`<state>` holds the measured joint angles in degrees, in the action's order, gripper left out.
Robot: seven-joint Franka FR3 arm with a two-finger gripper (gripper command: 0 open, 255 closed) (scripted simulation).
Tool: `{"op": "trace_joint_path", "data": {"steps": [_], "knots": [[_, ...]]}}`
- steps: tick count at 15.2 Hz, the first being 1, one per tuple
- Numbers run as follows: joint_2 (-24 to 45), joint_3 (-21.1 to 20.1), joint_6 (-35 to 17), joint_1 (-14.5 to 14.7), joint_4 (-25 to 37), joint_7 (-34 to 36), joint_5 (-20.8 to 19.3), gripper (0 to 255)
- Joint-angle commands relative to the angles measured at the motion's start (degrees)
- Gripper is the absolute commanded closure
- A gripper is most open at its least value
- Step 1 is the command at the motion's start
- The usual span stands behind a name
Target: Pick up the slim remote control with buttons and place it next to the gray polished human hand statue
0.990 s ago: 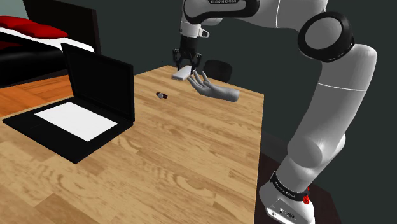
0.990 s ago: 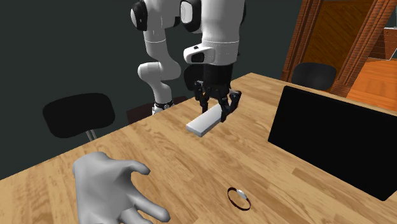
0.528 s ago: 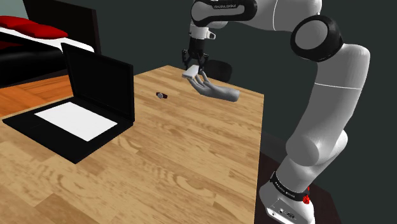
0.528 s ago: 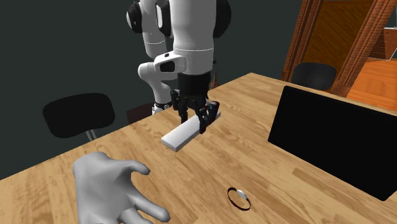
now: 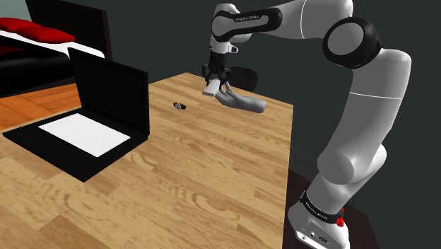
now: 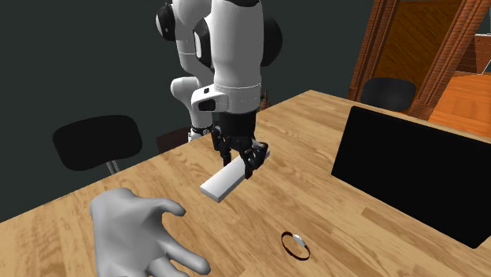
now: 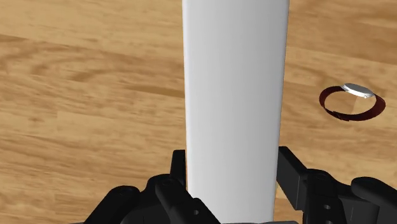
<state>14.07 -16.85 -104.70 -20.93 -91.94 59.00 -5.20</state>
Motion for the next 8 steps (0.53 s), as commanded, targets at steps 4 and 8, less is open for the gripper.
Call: {"op": "trace_joint_path", "data": {"steps": [4, 8], "knots": [[0.65, 0.10, -3.75, -0.04, -3.08, 0.22, -0.28, 255], [1.25, 0.19, -6.61, -0.04, -5.36, 0.44, -0.53, 255]]}}
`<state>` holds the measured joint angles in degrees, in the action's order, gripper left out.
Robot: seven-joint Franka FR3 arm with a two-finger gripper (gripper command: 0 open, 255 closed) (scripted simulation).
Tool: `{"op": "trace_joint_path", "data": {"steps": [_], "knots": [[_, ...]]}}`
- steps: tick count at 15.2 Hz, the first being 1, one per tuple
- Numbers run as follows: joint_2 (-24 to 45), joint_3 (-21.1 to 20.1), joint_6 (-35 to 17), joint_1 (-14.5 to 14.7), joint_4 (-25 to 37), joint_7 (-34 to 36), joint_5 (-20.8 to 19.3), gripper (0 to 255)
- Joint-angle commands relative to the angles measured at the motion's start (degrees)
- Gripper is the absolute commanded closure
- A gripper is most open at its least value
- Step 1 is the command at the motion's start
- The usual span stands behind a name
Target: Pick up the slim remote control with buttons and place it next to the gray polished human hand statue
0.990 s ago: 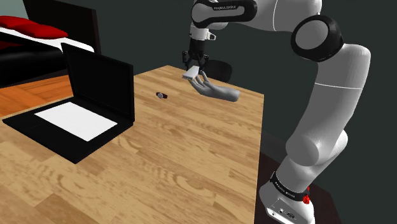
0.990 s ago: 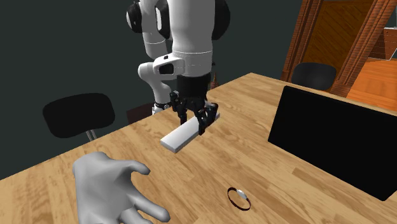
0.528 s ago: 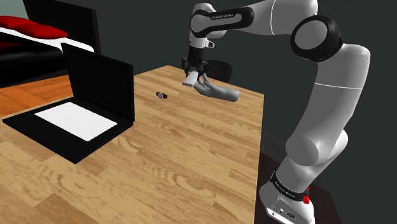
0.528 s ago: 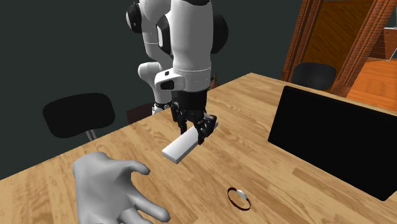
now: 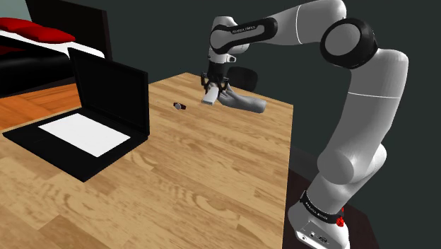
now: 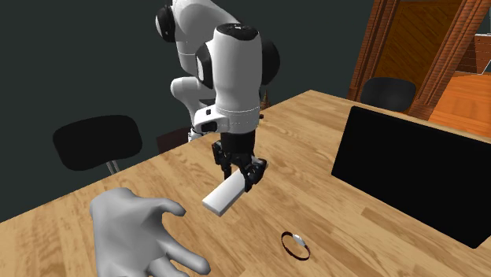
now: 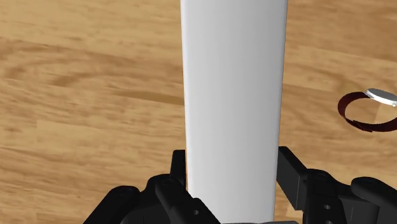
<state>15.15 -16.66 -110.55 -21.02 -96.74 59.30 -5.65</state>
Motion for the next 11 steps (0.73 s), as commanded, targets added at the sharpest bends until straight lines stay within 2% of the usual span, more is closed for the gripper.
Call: {"op": "trace_joint_path", "data": {"steps": [1, 11], "knots": [[0.35, 0.02, -1.47, 0.05, -1.10, 0.19, -0.16, 255], [2.78, 0.36, -8.31, 0.19, -5.63, 0.94, -1.16, 255]]}}
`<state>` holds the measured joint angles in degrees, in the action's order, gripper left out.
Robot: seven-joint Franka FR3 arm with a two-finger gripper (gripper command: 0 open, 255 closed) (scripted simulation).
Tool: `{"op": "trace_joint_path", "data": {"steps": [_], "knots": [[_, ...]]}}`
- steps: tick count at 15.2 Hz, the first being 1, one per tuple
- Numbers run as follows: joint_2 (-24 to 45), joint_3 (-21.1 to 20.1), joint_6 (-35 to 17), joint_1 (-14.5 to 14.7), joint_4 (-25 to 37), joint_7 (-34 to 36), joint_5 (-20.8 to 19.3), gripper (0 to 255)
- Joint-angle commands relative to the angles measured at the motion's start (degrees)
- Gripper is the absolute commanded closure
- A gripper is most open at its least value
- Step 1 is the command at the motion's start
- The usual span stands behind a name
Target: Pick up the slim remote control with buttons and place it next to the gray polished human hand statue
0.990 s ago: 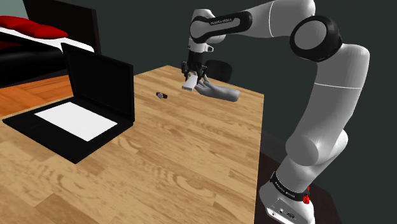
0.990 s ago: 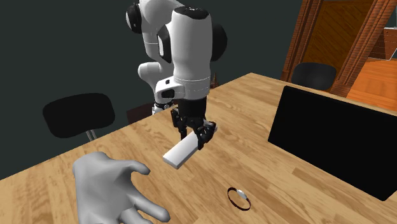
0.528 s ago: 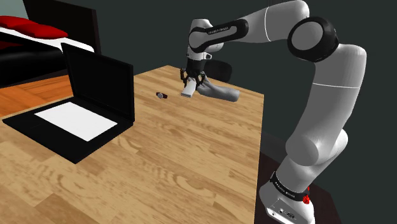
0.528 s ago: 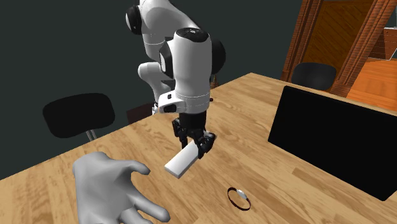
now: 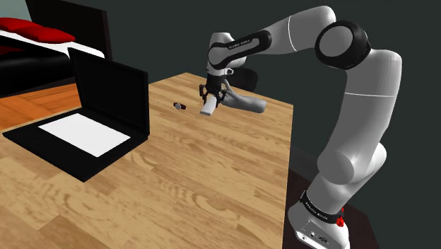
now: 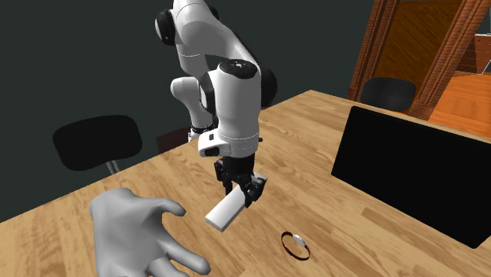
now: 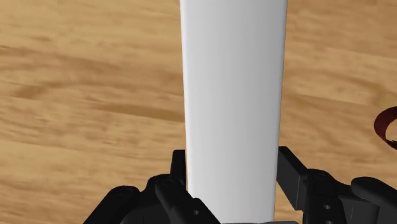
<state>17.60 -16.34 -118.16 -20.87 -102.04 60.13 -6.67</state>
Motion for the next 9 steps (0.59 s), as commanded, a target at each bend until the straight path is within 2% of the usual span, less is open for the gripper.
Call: {"op": "trace_joint_path", "data": {"steps": [1, 9], "knots": [[0.63, 0.08, -1.37, 0.06, -0.71, 0.19, -0.26, 255], [2.86, 0.43, -5.64, 0.28, -2.85, 0.82, -1.16, 255]]}}
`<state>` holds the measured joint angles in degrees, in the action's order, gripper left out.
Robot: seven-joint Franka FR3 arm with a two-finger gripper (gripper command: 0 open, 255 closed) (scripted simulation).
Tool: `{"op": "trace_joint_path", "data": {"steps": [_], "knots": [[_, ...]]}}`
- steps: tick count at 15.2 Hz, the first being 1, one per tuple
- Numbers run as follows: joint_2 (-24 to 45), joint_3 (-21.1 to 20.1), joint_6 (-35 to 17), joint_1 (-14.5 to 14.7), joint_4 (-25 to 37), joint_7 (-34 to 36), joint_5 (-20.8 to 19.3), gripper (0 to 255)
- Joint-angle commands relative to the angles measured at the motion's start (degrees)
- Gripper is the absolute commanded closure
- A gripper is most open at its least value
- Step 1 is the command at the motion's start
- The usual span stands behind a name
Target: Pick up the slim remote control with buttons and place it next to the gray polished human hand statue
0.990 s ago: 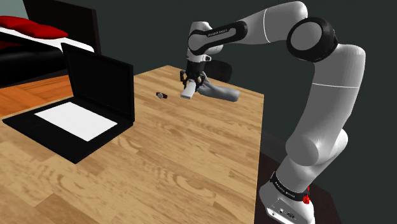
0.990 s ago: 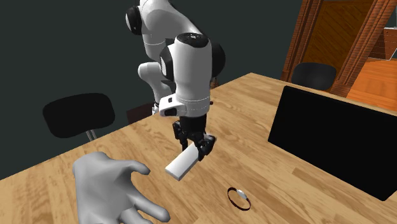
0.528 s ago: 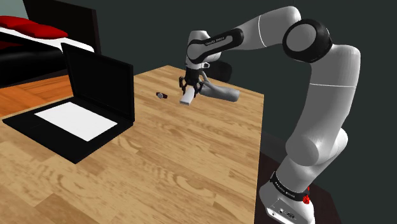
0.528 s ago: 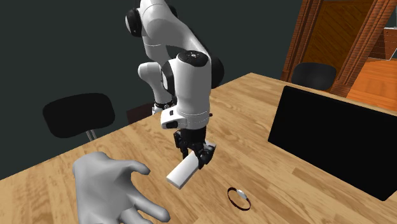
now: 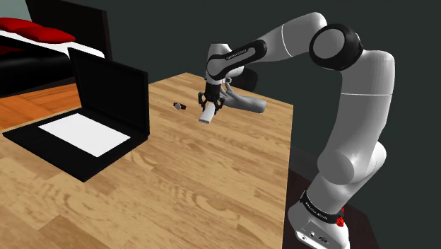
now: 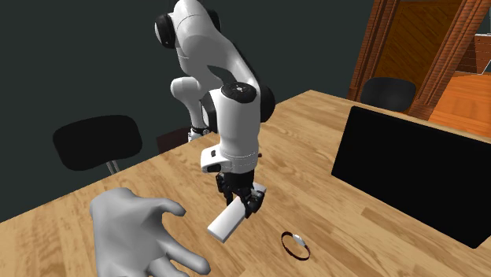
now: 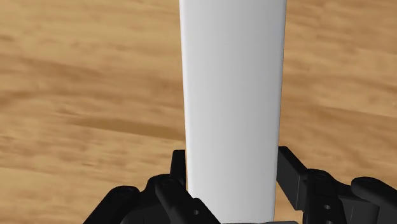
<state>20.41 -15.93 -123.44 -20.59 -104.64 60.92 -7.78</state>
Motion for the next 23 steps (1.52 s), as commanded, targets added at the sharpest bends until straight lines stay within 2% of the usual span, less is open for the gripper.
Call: {"op": "trace_joint_path", "data": {"steps": [1, 7, 8, 13, 17, 23], "knots": [[0.07, 0.02, -0.36, 0.00, -0.25, 0.04, -0.05, 255], [0.07, 0.02, -0.36, 0.00, -0.25, 0.04, -0.05, 255], [0.07, 0.02, -0.36, 0.00, -0.25, 0.03, -0.05, 0], [0.06, 0.02, -0.37, -0.01, -0.26, 0.03, -0.05, 0], [-2.92, -0.48, 5.89, -0.22, 3.15, -0.75, 1.16, 0], [-2.92, -0.48, 5.89, -0.22, 3.15, -0.75, 1.16, 0]]}}
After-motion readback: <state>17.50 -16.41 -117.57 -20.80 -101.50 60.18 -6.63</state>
